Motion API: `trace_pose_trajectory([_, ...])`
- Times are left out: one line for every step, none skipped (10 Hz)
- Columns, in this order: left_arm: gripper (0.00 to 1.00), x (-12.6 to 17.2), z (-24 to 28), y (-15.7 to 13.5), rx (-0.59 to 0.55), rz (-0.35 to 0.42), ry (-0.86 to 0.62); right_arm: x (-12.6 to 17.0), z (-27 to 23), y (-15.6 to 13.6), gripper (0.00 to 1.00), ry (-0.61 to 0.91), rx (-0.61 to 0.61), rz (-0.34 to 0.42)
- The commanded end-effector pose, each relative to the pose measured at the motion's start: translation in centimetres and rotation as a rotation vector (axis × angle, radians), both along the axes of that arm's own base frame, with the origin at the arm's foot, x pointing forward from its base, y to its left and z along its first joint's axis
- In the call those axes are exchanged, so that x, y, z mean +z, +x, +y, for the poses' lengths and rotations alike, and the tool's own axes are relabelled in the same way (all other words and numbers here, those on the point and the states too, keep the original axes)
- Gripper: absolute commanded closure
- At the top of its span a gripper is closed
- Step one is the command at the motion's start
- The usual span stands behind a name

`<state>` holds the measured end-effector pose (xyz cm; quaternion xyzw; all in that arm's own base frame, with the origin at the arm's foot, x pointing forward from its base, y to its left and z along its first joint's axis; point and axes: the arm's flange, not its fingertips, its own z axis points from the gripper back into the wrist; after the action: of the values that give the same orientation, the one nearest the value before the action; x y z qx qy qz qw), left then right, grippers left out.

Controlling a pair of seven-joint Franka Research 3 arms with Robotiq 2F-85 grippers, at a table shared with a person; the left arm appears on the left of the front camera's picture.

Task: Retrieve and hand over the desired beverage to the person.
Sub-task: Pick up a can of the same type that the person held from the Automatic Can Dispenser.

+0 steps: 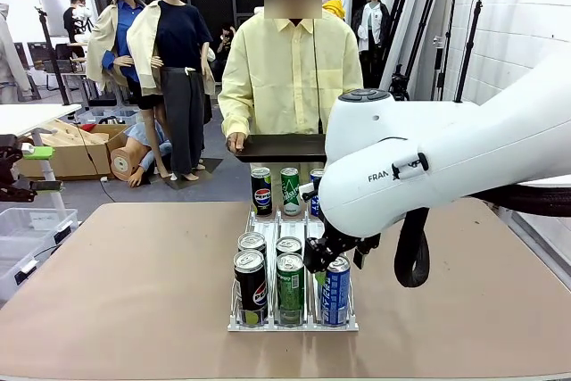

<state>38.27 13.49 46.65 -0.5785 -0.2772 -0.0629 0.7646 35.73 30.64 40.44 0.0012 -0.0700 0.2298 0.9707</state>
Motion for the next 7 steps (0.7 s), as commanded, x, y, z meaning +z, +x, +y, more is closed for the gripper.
trace_pose_trajectory([0.0, 0.08, 0.05, -0.14, 0.003, -0.002, -0.02, -0.03, 0.84, 0.63, 0.12, -0.019, -0.022, -0.007])
trace_pose_trajectory([0.0, 0.08, 0.05, -0.14, 0.003, -0.002, -0.02, -0.19, 0.91, 0.77, 0.17, -0.015, -0.019, -0.006])
trace_pose_trajectory([0.0, 0.08, 0.05, -0.14, 0.003, -0.002, -0.02, -0.26, 0.99, 0.9, 0.23, -0.013, -0.022, -0.006])
trace_pose_trajectory([0.0, 0.08, 0.05, -0.14, 0.003, -0.002, -0.02, -0.29, 1.06, 0.95, 0.3, -0.012, -0.027, 0.0])
trace_pose_trajectory([0.0, 0.08, 0.05, -0.14, 0.003, -0.002, -0.02, -0.3, 1.1, 0.98, 0.36, -0.012, -0.028, 0.005])
trace_pose_trajectory([0.0, 0.08, 0.05, -0.14, 0.003, -0.002, -0.02, -0.25, 1.17, 1.04, 0.43, -0.013, -0.03, 0.008])
trace_pose_trajectory([0.0, 0.08, 0.05, -0.14, 0.003, -0.002, -0.02, -0.23, 1.2, 1.03, 0.51, -0.016, -0.031, 0.008])
